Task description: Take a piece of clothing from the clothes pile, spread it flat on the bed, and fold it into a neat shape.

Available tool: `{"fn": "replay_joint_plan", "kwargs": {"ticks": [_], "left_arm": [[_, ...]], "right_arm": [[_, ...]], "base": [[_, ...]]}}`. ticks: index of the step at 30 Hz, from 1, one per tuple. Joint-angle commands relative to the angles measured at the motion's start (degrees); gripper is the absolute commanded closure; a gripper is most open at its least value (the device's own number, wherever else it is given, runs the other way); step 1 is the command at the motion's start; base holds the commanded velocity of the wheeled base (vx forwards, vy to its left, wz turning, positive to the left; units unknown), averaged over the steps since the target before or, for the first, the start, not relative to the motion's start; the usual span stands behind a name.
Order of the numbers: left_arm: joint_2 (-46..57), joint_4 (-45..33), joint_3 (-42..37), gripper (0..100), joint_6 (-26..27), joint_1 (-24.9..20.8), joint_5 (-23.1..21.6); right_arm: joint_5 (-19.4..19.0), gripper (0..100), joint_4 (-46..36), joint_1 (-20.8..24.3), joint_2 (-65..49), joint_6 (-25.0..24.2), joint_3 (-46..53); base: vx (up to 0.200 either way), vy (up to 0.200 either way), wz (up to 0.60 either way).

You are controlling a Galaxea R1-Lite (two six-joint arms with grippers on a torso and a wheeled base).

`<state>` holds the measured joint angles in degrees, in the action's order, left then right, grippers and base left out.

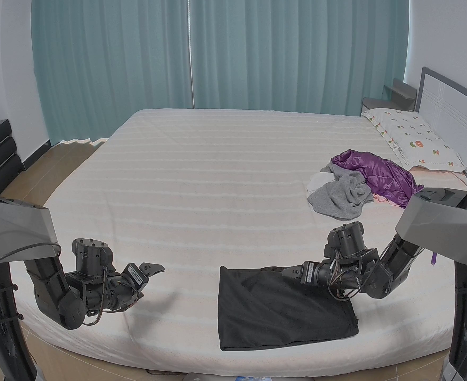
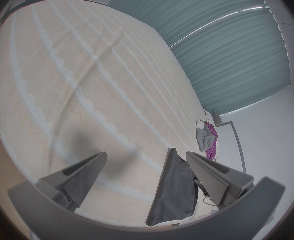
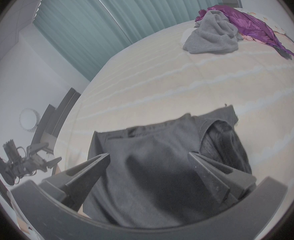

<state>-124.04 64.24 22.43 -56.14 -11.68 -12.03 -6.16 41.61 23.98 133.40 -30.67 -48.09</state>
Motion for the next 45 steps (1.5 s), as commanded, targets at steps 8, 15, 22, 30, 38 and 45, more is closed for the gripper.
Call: {"fn": "replay_joint_plan", "kwargs": {"ticks": [8, 15, 22, 30, 38, 45], "left_arm": [[-0.06, 0.0, 0.07, 0, -0.02, -0.01, -0.01], [-0.06, 0.09, 0.07, 0, -0.02, -0.01, -0.01], [-0.06, 0.09, 0.07, 0, -0.02, -0.01, 0.08], [-0.06, 0.0, 0.16, 0, -0.02, -0.01, -0.01], [-0.06, 0.0, 0.16, 0, -0.02, -0.01, 0.08], [-0.15, 0.0, 0.16, 0, 0.15, -0.1, 0.08]], "right_arm": [[4.05, 0, 0.23, -7.37, 2.13, -3.17, -6.4], [2.38, 0, 2.25, -9.39, 2.65, -3.78, -4.99], [-3.51, 0, 8.58, -9.3, 3.53, -3.52, -1.57], [-3.51, 0, 9.63, -9.39, 6.61, -2.38, -2.01], [-3.51, 100, 13.24, -11.06, 6.61, -2.99, -0.95], [-3.69, 100, 13.5, -13.52, 6.61, -3.52, 0.81]], "base": [[0.0, 0.0, 0.0], [0.0, 0.0, 0.0], [0.0, 0.0, 0.0], [0.0, 0.0, 0.0], [0.0, 0.0, 0.0], [0.0, 0.0, 0.0]]}}
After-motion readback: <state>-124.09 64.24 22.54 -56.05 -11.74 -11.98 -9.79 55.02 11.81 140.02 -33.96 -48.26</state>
